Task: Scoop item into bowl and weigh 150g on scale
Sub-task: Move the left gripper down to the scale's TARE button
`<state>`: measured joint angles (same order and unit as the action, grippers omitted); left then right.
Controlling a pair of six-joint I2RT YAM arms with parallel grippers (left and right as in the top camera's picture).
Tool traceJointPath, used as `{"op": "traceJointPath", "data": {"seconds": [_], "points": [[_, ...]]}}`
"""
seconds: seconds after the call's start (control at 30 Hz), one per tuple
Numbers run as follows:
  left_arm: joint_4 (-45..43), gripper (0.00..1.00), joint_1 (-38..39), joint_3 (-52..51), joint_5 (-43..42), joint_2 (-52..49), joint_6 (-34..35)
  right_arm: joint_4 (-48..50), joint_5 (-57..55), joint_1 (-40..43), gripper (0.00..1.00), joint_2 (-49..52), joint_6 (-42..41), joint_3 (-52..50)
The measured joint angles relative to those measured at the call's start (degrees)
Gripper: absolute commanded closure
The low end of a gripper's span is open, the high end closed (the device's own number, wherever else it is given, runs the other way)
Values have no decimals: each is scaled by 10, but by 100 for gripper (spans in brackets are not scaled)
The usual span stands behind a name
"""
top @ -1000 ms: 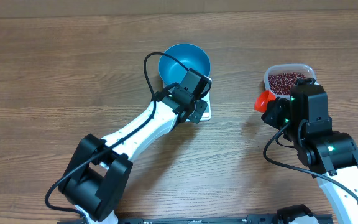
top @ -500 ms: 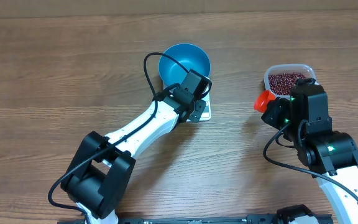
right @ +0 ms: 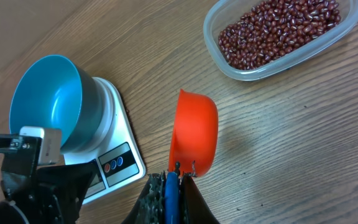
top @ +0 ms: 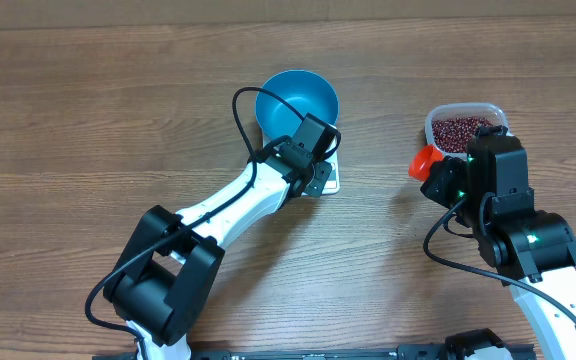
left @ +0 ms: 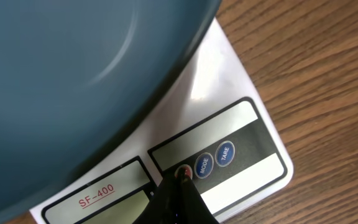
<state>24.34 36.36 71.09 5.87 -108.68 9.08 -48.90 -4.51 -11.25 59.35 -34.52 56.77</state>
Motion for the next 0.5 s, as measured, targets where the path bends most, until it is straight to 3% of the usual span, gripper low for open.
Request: {"op": "traceJointPath", "data": {"seconds": [0.5], "points": [[-2, 96, 0, -3, 0, -21, 0, -2, 0, 0, 96, 0, 0, 0]]}}
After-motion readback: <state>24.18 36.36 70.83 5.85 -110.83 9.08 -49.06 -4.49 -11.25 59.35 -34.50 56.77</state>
